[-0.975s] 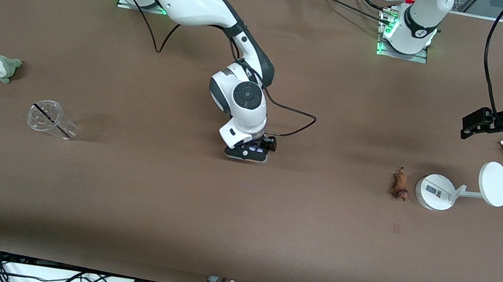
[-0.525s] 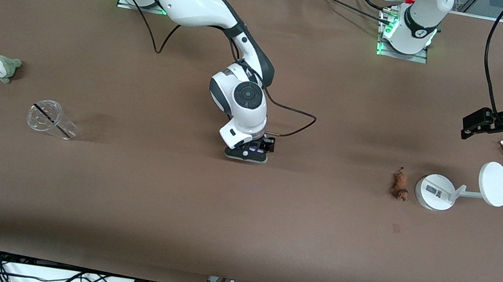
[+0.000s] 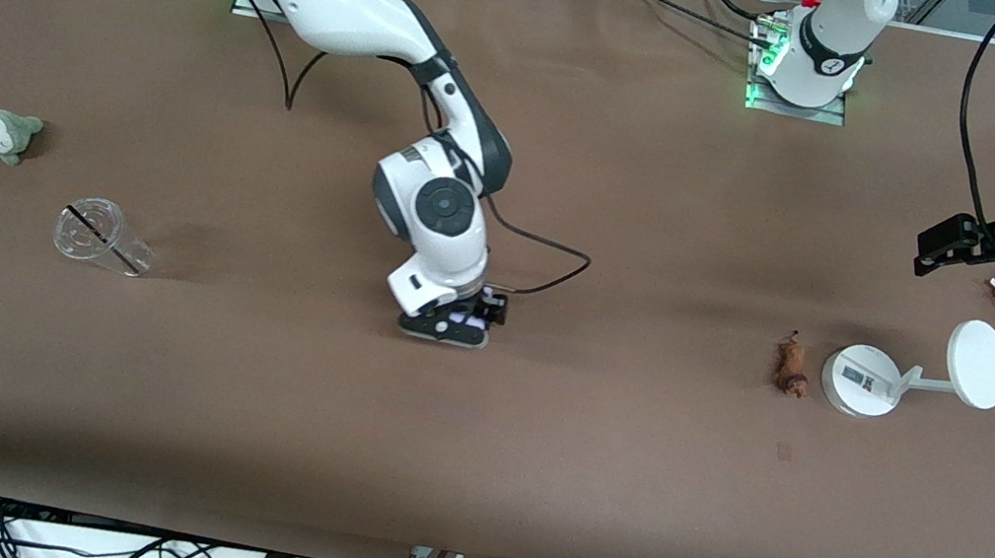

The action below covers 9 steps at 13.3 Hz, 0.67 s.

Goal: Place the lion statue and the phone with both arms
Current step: 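Grasp the lavender phone with the right gripper while the left gripper withdraws, then carry the phone with the right gripper toward the clear cup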

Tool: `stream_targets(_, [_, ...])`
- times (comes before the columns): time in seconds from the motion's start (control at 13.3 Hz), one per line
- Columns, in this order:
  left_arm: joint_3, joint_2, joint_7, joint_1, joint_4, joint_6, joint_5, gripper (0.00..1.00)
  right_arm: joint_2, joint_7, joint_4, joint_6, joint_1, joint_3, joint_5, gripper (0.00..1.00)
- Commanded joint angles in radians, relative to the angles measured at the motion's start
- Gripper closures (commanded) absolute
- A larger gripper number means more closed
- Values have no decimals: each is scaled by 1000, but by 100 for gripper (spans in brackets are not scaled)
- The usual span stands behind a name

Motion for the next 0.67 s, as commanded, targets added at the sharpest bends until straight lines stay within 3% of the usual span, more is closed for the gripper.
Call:
stream_targets(0.0, [8, -15, 0, -4, -10, -4, -18, 0, -111, -62, -56, -89, -49, 13, 1, 73])
stream_targets(0.6, [6, -15, 0, -6, -10, -10, -22, 0, -444, -312, -436, -99, -229, -2, 3, 73])
